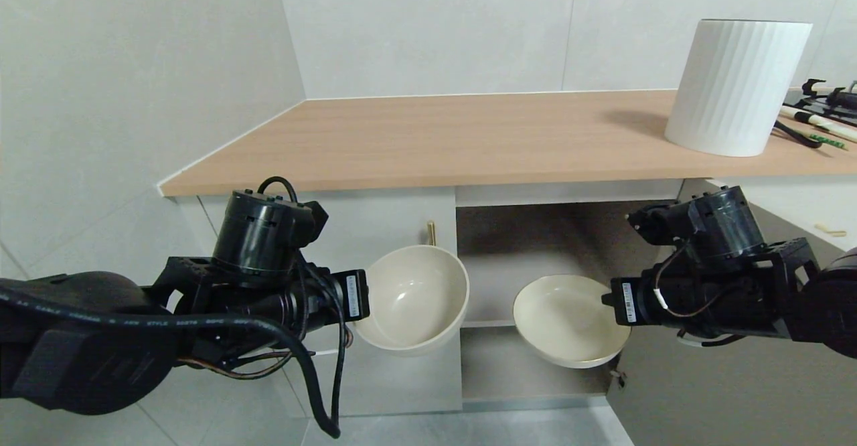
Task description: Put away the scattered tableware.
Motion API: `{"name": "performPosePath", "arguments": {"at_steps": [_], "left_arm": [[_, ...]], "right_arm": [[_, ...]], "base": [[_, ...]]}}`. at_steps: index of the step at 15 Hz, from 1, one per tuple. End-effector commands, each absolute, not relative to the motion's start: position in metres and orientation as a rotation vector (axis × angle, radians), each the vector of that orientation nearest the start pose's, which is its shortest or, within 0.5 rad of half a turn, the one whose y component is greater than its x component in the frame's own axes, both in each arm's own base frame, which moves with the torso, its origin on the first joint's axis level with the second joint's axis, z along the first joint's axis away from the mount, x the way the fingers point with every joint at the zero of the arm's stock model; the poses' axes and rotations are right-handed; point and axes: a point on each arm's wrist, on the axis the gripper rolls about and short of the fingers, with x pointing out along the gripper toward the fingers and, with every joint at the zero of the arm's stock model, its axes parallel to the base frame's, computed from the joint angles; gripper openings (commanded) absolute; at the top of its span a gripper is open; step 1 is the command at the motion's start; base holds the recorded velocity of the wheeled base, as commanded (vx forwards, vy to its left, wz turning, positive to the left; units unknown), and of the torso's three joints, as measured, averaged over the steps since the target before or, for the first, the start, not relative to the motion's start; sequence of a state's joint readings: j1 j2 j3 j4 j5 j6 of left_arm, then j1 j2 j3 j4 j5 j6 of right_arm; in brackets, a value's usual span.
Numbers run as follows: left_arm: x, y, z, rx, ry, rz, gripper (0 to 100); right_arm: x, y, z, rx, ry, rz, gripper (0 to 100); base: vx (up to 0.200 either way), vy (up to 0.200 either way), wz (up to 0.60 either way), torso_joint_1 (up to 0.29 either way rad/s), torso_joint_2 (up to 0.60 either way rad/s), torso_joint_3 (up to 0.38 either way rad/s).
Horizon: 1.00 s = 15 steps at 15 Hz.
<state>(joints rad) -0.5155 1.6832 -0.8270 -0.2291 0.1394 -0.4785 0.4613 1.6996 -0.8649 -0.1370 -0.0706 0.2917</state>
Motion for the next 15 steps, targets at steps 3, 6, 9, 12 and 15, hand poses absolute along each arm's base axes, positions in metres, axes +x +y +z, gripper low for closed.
{"name": "performPosePath", "arguments": {"at_steps": [3, 6, 9, 12, 15], "left_arm": [[0.253, -0.14, 0.154, -0.254, 0.671, -0.21, 0], [0.253, -0.14, 0.154, -0.254, 0.671, -0.21, 0], [0.254, -0.14, 0.154, -0.254, 0.671, -0.21, 0], [0.255, -0.139, 0.156, -0.258, 0.662, -0.209, 0], [0.254, -0.139, 0.157, -0.26, 0.66, -0.209, 0]], "right_arm": [[0.262, 0.128, 0.15, 0.08, 0.729, 0.27, 0], [0.261, 0.128, 0.148, 0.075, 0.722, 0.272, 0], [0.263, 0.129, 0.145, 0.064, 0.717, 0.275, 0], [0.275, 0.123, 0.132, 0.054, 0.736, 0.243, 0], [0.296, 0.127, 0.101, 0.044, 0.772, 0.22, 0]], "base": [[0.0, 0.0, 0.0, -0.111, 0.4, 0.295], [0.0, 0.0, 0.0, -0.028, 0.11, 0.077], [0.0, 0.0, 0.0, 0.0, 0.0, 0.0], [0.0, 0.0, 0.0, 0.0, 0.0, 0.0], [0.0, 0.0, 0.0, 0.0, 0.0, 0.0]]}}
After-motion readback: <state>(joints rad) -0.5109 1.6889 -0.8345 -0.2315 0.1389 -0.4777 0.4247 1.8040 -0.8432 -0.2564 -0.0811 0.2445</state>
